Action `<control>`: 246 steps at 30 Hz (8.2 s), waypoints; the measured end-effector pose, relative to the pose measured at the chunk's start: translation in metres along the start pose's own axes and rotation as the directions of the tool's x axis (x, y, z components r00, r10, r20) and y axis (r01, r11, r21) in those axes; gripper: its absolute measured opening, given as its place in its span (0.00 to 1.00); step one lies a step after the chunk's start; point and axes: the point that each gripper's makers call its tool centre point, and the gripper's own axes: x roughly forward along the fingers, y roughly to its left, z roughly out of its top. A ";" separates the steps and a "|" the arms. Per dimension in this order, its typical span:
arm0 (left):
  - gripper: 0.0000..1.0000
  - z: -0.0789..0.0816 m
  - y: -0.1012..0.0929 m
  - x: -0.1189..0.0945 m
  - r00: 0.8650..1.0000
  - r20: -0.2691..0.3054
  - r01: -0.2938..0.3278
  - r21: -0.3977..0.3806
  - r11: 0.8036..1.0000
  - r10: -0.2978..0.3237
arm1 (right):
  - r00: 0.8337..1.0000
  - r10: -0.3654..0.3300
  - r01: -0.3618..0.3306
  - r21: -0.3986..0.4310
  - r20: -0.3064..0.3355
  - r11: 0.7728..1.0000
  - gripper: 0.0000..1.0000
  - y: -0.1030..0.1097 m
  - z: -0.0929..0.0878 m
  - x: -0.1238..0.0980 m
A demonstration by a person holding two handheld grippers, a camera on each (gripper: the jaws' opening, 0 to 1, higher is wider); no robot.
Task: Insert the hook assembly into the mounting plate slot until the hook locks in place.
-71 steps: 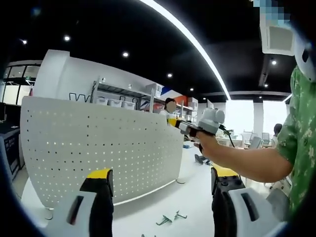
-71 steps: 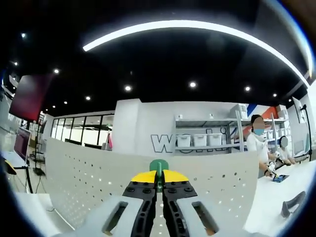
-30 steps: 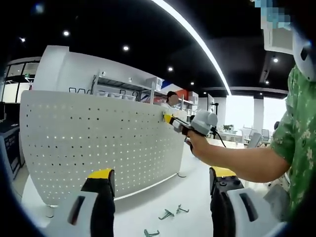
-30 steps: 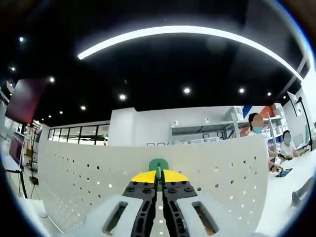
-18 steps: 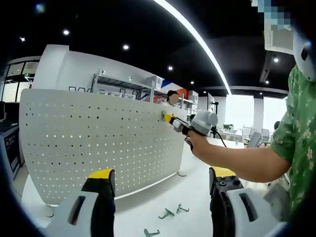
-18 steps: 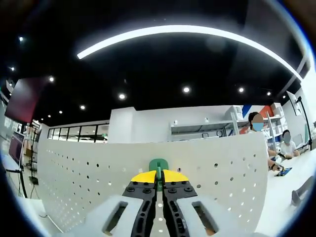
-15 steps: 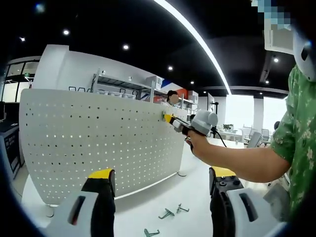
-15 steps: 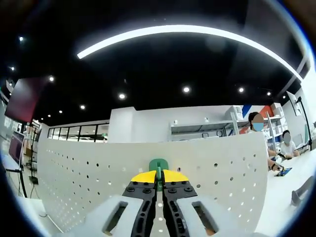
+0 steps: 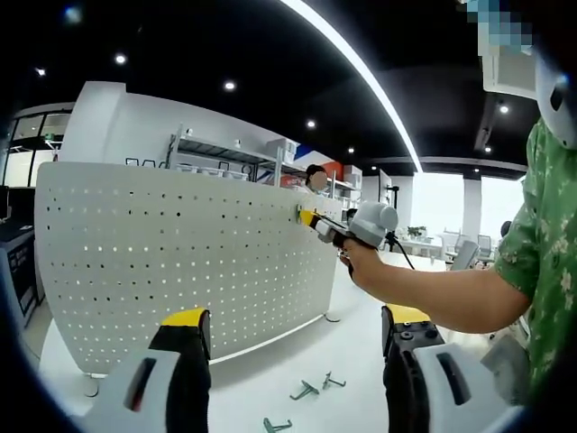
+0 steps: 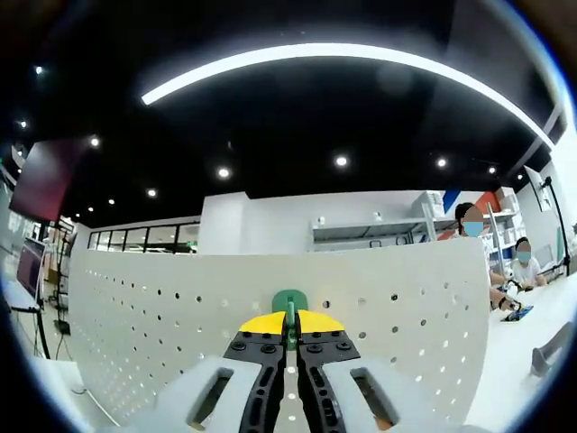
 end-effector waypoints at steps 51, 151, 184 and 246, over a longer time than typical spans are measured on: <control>0.79 -0.001 -0.001 0.001 1.000 -0.008 0.004 0.005 1.000 -0.004 | 0.998 0.041 -0.044 -0.054 -0.053 0.998 0.11 0.005 -0.007 -0.001; 0.74 -0.064 -0.043 -0.040 0.986 -0.169 0.016 0.083 0.996 -0.002 | 0.928 0.251 -0.270 -0.034 -0.276 0.962 0.30 0.078 -0.024 -0.184; 0.51 -0.159 0.003 -0.008 0.910 -0.408 -0.025 0.114 0.993 0.070 | 0.903 0.287 -0.305 -0.005 -0.320 0.952 0.29 0.088 -0.037 -0.197; 0.16 -0.236 0.038 0.025 0.808 -0.580 0.003 0.178 0.984 0.103 | 0.769 0.399 -0.386 0.134 -0.500 0.913 0.29 0.092 -0.077 -0.220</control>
